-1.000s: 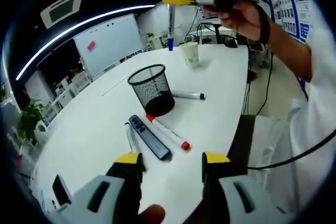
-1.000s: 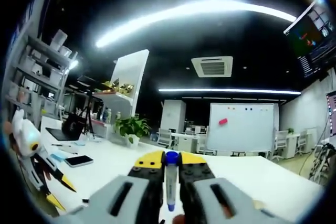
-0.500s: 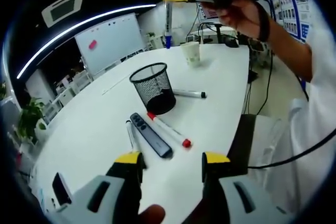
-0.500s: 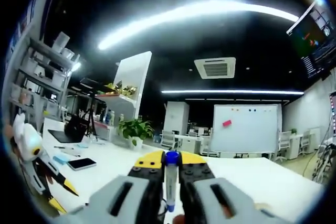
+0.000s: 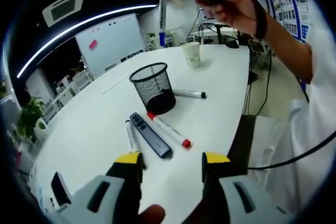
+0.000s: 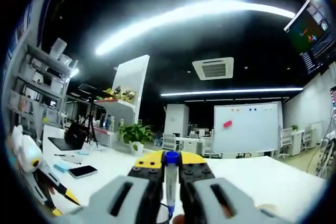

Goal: Place the scattered laser pointers and whiteboard markers into the pen holder and stack the scattered paper cups together

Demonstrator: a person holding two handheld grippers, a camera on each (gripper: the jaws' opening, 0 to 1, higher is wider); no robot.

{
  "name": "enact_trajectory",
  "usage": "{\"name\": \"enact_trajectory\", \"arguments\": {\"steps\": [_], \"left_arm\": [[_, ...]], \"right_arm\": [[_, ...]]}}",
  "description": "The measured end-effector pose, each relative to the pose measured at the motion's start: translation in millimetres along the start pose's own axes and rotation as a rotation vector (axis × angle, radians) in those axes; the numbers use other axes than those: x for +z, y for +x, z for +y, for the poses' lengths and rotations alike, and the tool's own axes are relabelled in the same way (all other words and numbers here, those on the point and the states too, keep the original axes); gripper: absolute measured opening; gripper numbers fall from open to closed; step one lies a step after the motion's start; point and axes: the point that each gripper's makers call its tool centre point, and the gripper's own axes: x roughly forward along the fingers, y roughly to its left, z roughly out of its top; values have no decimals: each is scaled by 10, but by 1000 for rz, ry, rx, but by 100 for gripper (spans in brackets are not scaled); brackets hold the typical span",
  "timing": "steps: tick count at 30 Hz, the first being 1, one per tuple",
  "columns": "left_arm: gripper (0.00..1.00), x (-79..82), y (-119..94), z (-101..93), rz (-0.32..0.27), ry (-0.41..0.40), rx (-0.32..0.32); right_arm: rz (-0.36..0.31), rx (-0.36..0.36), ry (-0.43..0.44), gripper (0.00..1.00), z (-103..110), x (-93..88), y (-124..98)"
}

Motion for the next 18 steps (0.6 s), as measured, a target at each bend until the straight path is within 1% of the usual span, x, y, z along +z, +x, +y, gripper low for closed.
{"name": "enact_trajectory", "arguments": {"steps": [6,11,14,18], "left_arm": [[46,-32,5,24,7,-6,6],[46,11,-6,-13,-4,-13,0],[46,-23,12,-12,-2,-11,-4],[46,-40,10,5,1,-10,-2]], "right_arm": [[3,-5,7,11,-13,-19,36],[11,-10,20,11,-23,-77,65],[12,-7,35,11,-15,-94,80],[14,-1,29,11,6,-108,89]]}}
